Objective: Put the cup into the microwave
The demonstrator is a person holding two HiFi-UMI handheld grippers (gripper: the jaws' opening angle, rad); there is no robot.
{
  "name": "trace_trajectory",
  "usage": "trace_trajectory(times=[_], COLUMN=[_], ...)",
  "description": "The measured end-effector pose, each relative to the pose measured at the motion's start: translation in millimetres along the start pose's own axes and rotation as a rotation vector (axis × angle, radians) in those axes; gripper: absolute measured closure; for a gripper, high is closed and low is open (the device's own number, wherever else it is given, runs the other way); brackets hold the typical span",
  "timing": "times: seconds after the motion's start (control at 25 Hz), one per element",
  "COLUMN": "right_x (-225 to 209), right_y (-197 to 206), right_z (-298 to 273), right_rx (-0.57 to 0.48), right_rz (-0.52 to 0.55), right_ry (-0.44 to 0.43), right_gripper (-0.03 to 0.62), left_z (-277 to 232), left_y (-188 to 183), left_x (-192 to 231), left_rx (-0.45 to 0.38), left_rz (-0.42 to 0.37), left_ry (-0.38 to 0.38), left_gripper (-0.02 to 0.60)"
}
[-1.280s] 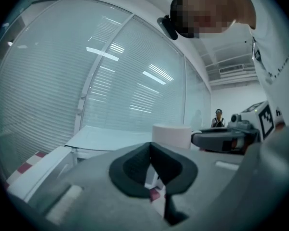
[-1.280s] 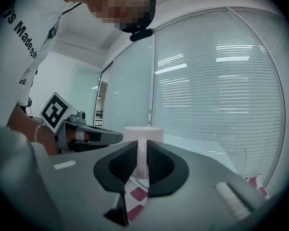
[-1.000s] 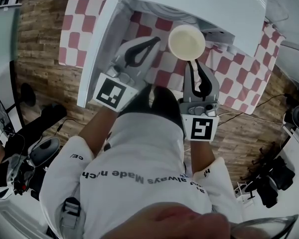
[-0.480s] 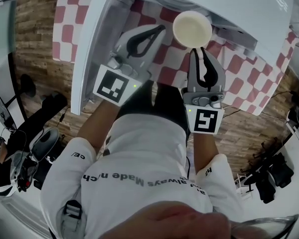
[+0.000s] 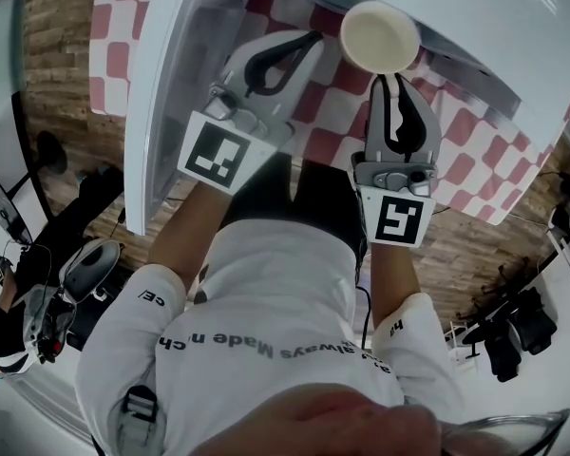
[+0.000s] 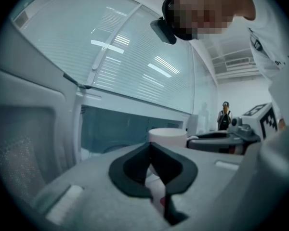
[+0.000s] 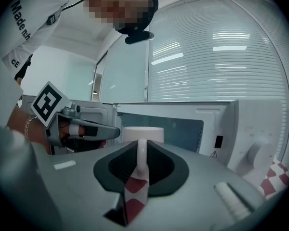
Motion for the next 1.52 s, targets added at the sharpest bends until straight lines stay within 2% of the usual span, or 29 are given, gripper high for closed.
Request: trace_trajectory(times=[0.36,0.96,1.24,1.52], right_x=[-7.8,-21.4,-26.2,-30.4], right_y=[17.7,42.8,42.2,49.4], right_z=[-34.4,-71.9,-90.1,-100.5], right_rx=[0.009,0.012,-0.016,-0.002], right_rz=[-0.003,0.019,0.013,0.013], right_ry=[0.01,0.002,0.014,0.012], right_gripper=[0.552,0.552,0.551,0.552], left_z=[-22.4,-55.1,-64.1,-69.6], left_y=[7.0,19.3,17.7,20.9], left_x=[24.7,39.3,46.1,52.6], left_rx=[0.0,0.003,-0.006,-0.008], left_rz=[-0.018,-0.026,-0.028,-0.032], left_ry=[-0.002,-0.01,-0.012,-0.023], left_gripper=[0.578,0.578,0.577,0.578])
Point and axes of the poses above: the fingertips, and each gripper's own axes: z backward along the fingers, x to its left, y out of its underside, the point moved 8 cm from there along z, backward along the fingers, and after that the axes turned 9 degrees about z, right-handed, at the moved point
